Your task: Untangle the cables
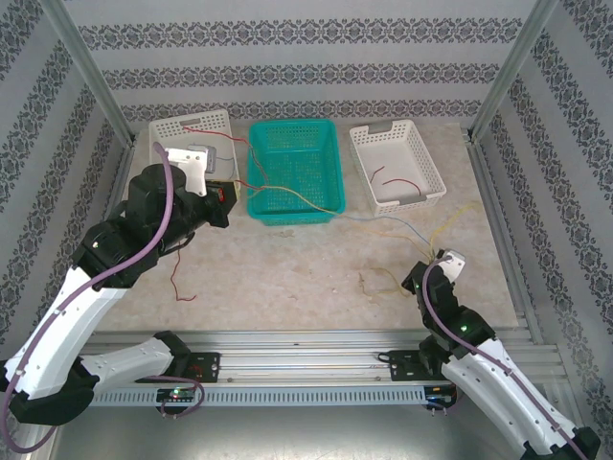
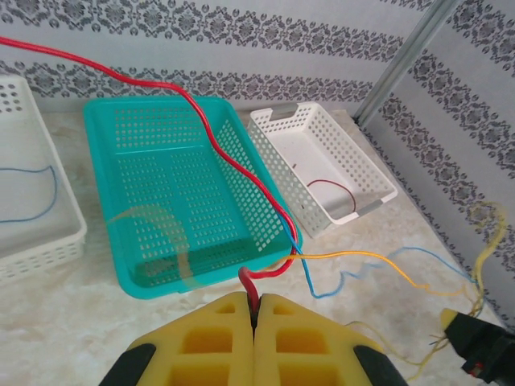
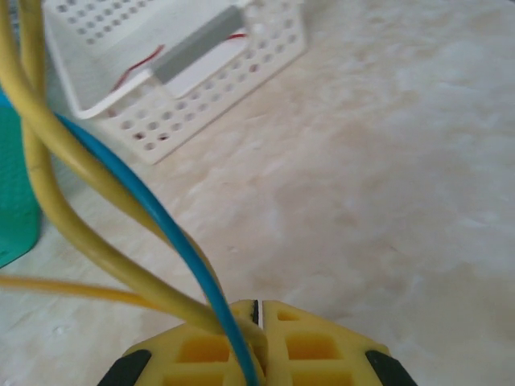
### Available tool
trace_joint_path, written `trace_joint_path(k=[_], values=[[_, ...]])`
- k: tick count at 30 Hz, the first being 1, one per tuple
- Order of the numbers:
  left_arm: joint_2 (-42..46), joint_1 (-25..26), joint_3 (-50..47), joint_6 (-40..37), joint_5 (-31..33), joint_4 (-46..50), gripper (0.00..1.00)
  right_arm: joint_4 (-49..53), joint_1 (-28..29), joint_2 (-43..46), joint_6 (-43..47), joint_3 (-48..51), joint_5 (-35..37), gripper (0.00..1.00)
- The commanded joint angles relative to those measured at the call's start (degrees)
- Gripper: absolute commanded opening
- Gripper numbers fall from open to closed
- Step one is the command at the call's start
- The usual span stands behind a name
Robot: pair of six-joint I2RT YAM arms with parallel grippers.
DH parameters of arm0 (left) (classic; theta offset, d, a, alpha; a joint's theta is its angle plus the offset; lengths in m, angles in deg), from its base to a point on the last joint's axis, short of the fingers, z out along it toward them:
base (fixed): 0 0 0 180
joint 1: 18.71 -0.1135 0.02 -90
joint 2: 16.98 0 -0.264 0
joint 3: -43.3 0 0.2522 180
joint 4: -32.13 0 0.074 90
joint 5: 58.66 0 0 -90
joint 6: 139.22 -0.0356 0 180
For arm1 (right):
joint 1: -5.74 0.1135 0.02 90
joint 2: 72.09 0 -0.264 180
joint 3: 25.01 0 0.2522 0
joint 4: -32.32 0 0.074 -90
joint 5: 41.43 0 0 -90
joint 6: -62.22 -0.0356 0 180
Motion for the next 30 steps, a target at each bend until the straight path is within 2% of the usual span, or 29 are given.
trace_joint_path(k=[1, 6, 10, 13, 20, 24, 30], values=[[0.2, -0.7, 1.8, -5.6, 5.5, 5.1, 0.00, 5.5, -3.0, -0.9, -1.7, -2.5, 2.1, 0.00], [0.4, -0.7, 1.6, -8.6, 10.4, 7.6, 0.00, 6.2, -10.3, -2.0, -1.3, -2.9, -1.6, 0.00], [0.5, -0.7, 2.1, -11.2, 14.9, 10.2, 0.00, 4.6, -18.9, -2.3, -0.2, -2.5, -9.8, 0.00], [1.3, -0.7, 1.2, -11.7, 14.4, 9.2, 0.00, 2.7, -22.6, -3.1, 0.8, -2.1, -14.9, 0.00], [-2.1, -0.7, 1.7, -12.4, 9.9, 3.9, 0.00, 1.0, -22.6, -4.7, 0.9, -1.9, -15.4, 0.00], [-7.9, -0.7, 4.1, -15.6, 11.9, 1.9, 0.00, 2.8, -22.6, -4.3, 1.5, -1.9, -12.8, 0.00], [-17.6, -2.3, 6.0, -19.1, 13.9, -3.1, 0.00, 6.7, -23.6, 2.0, 1.7, -1.7, -10.0, 0.00]])
